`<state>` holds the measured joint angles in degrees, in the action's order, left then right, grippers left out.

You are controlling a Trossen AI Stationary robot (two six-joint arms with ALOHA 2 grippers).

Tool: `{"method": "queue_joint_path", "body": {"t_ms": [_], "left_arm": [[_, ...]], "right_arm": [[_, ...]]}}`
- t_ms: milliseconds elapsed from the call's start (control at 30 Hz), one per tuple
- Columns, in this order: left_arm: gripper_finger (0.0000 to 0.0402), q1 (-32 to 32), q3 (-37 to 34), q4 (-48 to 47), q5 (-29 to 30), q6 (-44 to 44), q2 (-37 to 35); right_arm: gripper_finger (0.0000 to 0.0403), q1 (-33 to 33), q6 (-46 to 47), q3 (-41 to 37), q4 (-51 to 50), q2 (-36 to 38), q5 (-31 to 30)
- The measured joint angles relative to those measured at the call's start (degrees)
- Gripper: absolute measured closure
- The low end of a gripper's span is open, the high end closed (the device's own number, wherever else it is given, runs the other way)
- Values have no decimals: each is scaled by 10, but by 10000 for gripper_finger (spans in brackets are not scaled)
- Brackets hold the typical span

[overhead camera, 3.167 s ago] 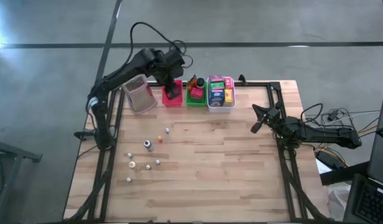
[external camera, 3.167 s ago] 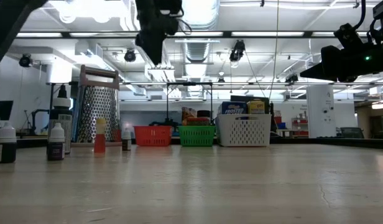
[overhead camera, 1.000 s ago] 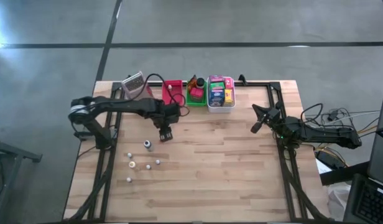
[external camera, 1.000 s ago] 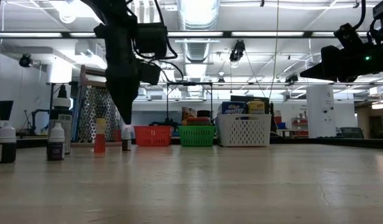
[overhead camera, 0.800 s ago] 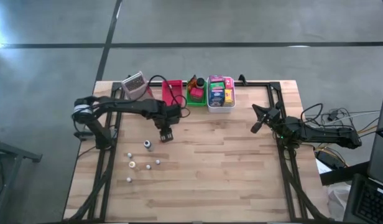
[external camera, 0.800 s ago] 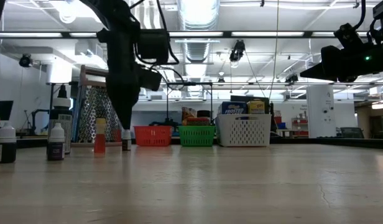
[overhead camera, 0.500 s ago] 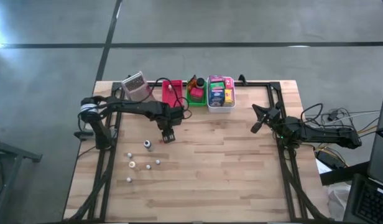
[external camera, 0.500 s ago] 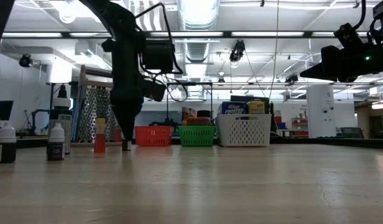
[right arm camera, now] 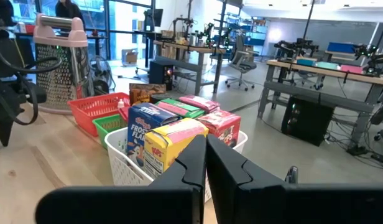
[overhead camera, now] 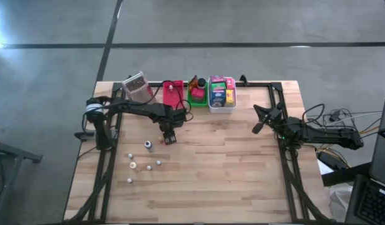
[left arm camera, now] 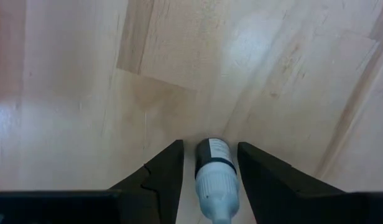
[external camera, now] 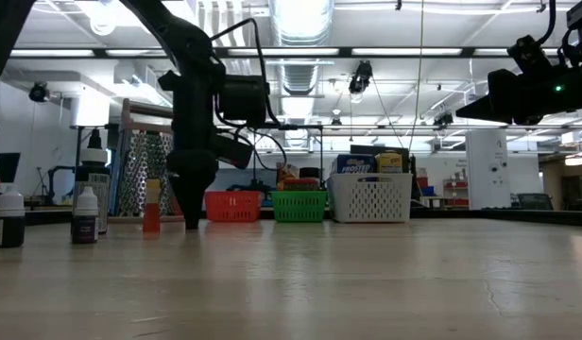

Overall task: Pick & Place Kitchen Items
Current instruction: Put the small black food coloring bottle into the red bin

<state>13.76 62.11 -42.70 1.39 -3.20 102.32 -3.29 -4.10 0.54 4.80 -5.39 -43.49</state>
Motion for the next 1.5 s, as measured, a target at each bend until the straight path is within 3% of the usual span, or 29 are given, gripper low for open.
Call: {"method": "queue_joint_path", "body": {"t_ms": [333, 767, 1500], "left_arm": [[246, 0, -4, 3, 0, 1, -2], [302, 0, -4, 5, 0, -1, -2], [303, 0, 3, -3, 0, -1, -2]], "right_arm": [[394, 0, 0, 0, 0, 0, 0], [394, 0, 0, 0, 0, 0, 0], [394, 0, 0, 0, 0, 0, 0]]}}
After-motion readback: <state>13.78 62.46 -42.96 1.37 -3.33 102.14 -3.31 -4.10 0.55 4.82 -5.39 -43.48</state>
